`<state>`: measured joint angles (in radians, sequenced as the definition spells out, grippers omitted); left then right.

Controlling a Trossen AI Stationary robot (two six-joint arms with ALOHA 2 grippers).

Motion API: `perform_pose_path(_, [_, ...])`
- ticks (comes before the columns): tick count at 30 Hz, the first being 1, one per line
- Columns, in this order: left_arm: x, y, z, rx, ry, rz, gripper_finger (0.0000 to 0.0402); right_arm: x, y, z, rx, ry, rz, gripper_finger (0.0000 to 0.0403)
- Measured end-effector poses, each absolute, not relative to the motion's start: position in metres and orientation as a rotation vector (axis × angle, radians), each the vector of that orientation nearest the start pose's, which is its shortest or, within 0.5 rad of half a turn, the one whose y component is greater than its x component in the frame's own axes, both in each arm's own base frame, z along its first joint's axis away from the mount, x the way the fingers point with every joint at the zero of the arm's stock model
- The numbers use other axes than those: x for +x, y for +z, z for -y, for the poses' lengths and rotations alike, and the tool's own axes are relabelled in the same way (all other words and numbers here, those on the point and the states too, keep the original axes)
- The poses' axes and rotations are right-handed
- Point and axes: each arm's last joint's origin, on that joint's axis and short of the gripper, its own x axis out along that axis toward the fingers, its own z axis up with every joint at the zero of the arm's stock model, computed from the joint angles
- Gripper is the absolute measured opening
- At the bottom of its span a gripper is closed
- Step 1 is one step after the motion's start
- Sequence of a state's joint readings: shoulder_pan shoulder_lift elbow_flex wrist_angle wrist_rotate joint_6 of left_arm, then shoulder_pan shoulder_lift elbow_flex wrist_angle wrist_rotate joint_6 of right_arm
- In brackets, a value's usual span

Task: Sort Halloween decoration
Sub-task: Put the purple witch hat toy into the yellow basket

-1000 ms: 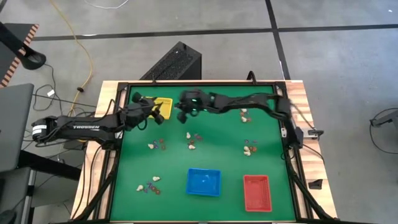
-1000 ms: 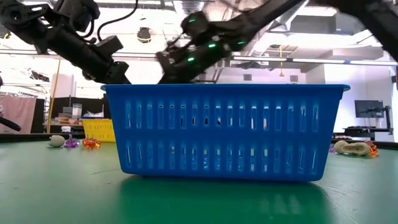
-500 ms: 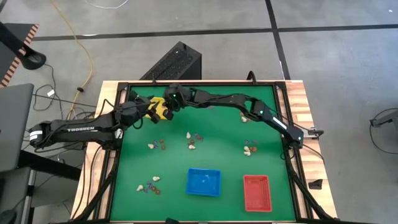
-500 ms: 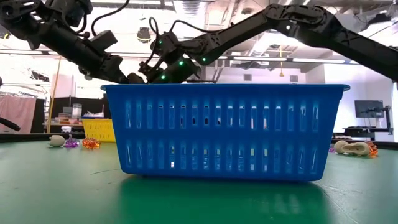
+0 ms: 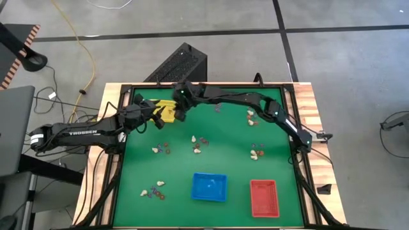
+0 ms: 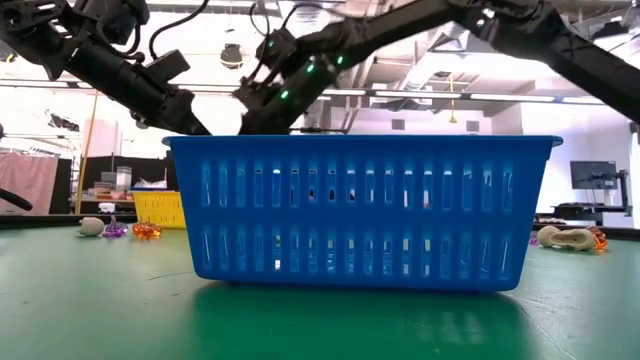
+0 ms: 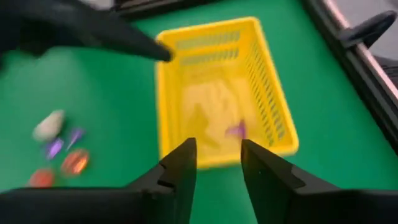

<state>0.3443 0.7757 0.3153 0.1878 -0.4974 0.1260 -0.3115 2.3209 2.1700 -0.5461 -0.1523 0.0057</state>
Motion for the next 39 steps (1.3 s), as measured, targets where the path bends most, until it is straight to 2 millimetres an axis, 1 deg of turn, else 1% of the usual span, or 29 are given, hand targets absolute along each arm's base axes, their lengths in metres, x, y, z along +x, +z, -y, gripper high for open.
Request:
perform_pose_path(3, [0.155, 0.206, -0.067, 0.109, 0.716, -0.335, 0.0167, 0.478, 0.284, 0.147, 0.135, -0.078, -0.775, 0.017])
perform_pose_path(6, [0.159, 0.203, -0.058, 0.076, 0.508, -0.373, 0.0167, 0.454, 0.309, 0.132, 0.111, -0.014, -0.866, 0.0169])
perform_pose_path(9, [0.168, 0.212, -0.049, 0.043, 0.372, -0.379, 0.0167, 0.431, 0.324, 0.115, 0.088, 0.055, -0.976, 0.0164])
perform_pose_path(11, [0.176, 0.219, -0.043, 0.031, 0.321, -0.4, 0.0167, 0.418, 0.328, 0.106, 0.078, 0.086, -1.029, 0.0161])
perform_pose_path(13, [0.184, 0.221, -0.034, 0.028, 0.265, -0.447, 0.0167, 0.403, 0.329, 0.097, 0.073, 0.103, -1.056, 0.0158])
perform_pose_path(16, [0.197, 0.22, -0.02, 0.048, 0.184, -0.491, 0.0167, 0.378, 0.322, 0.087, 0.08, 0.107, -1.067, 0.0155])
perform_pose_path(18, [0.206, 0.217, -0.013, 0.074, 0.14, -0.525, 0.0167, 0.36, 0.312, 0.08, 0.086, 0.098, -1.029, 0.0154])
perform_pose_path(22, [0.226, 0.211, -0.006, 0.152, 0.09, -0.543, 0.0167, 0.325, 0.293, 0.063, 0.084, 0.07, -0.821, 0.0153])
perform_pose_path(24, [0.23, 0.203, -0.006, 0.169, 0.08, -0.63, 0.0167, 0.31, 0.283, 0.054, 0.093, 0.065, -0.709, 0.0153])
perform_pose_path(26, [0.227, 0.195, -0.006, 0.163, 0.075, -0.775, 0.0167, 0.297, 0.272, 0.047, 0.109, 0.064, -0.612, 0.0153])
perform_pose_path(27, [0.226, 0.194, -0.006, 0.138, 0.09, -0.836, 0.0167, 0.292, 0.267, 0.042, 0.112, 0.068, -0.56, 0.0153])
perform_pose_path(30, [0.222, 0.199, -0.008, 0.021, 0.221, -0.933, 0.0167, 0.278, 0.255, 0.034, 0.111, 0.084, -0.46, 0.0153])
perform_pose_path(33, [0.215, 0.204, -0.007, -0.087, 0.284, -1.022, 0.0167, 0.269, 0.242, 0.028, 0.093, 0.103, -0.439, 0.0153])
perform_pose_path(35, [0.212, 0.208, -0.002, -0.143, 0.279, -1.048, 0.0167, 0.268, 0.241, 0.028, 0.067, 0.109, -0.431, 0.0153])
perform_pose_path(39, [0.204, 0.203, 0.006, -0.185, 0.271, -1.151, 0.0167, 0.267, 0.242, 0.029, 0.039, 0.105, -0.42, 0.0153])
